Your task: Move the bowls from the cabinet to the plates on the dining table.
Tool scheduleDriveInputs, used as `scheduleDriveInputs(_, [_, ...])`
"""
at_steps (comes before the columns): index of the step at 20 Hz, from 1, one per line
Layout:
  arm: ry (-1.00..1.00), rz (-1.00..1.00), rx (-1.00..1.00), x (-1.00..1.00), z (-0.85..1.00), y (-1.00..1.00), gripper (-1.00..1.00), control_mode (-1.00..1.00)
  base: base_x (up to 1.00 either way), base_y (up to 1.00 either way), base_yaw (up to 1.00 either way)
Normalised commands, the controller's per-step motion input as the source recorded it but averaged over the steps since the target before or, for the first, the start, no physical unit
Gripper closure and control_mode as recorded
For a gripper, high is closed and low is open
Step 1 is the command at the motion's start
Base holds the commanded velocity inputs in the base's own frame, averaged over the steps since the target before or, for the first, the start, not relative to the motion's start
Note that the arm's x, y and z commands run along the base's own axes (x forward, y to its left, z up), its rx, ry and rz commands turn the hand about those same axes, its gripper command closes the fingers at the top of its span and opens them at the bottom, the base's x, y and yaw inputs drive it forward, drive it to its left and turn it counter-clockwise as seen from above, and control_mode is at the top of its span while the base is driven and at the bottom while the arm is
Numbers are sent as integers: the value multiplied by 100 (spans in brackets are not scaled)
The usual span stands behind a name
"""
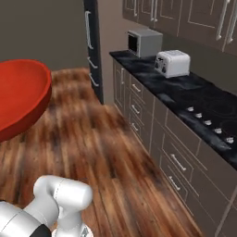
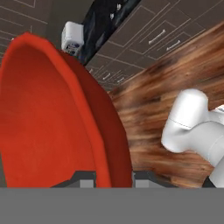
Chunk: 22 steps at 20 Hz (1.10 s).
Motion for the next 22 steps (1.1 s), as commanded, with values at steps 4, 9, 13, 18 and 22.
scheduleDriveInputs(4, [0, 0, 0, 0, 0, 0, 100, 100, 0, 0, 50])
scheduleDriveInputs(9, [0, 0, 0, 0, 0, 0, 100, 100, 0, 0, 50])
scheduleDriveInputs(13, [0, 0, 0, 0, 0, 0, 100, 100, 0, 0, 50])
scheduleDriveInputs(18, [0, 0, 0, 0, 0, 0, 100, 100, 0, 0, 50])
scheduleDriveInputs(22, [0, 0, 0, 0, 0, 0, 100, 100, 0, 0, 50])
